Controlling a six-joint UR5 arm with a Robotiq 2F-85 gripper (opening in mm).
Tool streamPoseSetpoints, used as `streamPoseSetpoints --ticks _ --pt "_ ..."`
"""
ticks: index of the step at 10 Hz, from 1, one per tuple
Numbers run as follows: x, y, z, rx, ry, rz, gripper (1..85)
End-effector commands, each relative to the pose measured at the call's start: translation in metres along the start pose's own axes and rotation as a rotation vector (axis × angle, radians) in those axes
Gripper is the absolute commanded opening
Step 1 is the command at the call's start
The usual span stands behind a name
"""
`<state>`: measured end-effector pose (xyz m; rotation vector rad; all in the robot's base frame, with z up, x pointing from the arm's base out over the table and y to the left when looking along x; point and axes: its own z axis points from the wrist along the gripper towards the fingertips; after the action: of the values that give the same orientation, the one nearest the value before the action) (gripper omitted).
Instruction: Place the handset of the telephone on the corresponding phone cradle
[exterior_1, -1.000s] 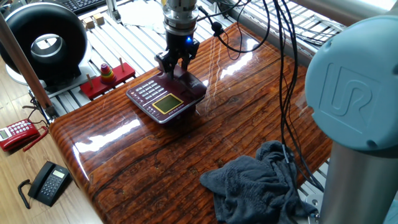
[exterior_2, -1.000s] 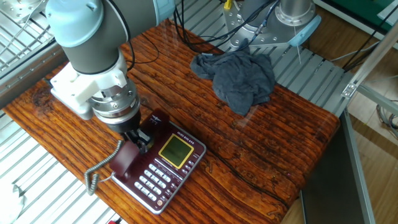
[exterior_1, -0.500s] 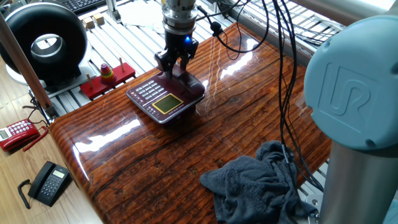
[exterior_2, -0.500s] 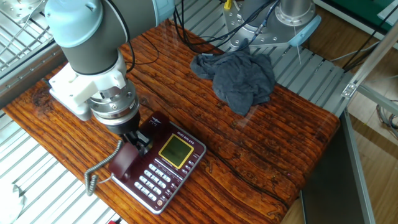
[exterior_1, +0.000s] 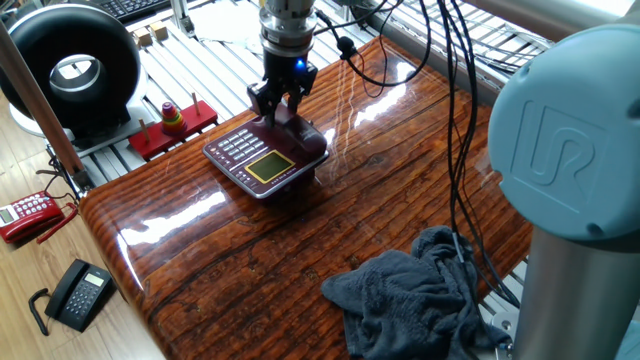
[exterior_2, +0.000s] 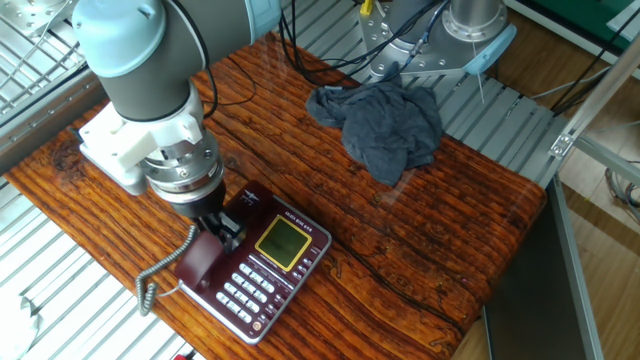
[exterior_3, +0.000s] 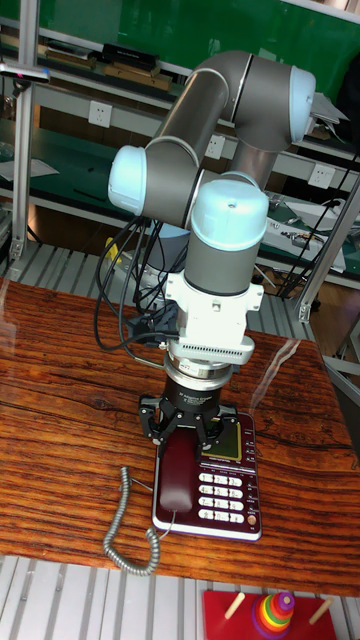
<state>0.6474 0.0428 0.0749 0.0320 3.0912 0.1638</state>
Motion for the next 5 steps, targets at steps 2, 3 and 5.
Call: streamPoseSetpoints --ticks 2,3,5 --pt "-0.0022 0.0004 0.0036 -0.008 -0.008 0.007 20.0" --pt "-0.0027 0.0004 0.0035 -0.008 -0.009 0.005 20.0" --pt "-0.0036 0.0002 0.0041 -0.009 -0.011 0.007 20.0"
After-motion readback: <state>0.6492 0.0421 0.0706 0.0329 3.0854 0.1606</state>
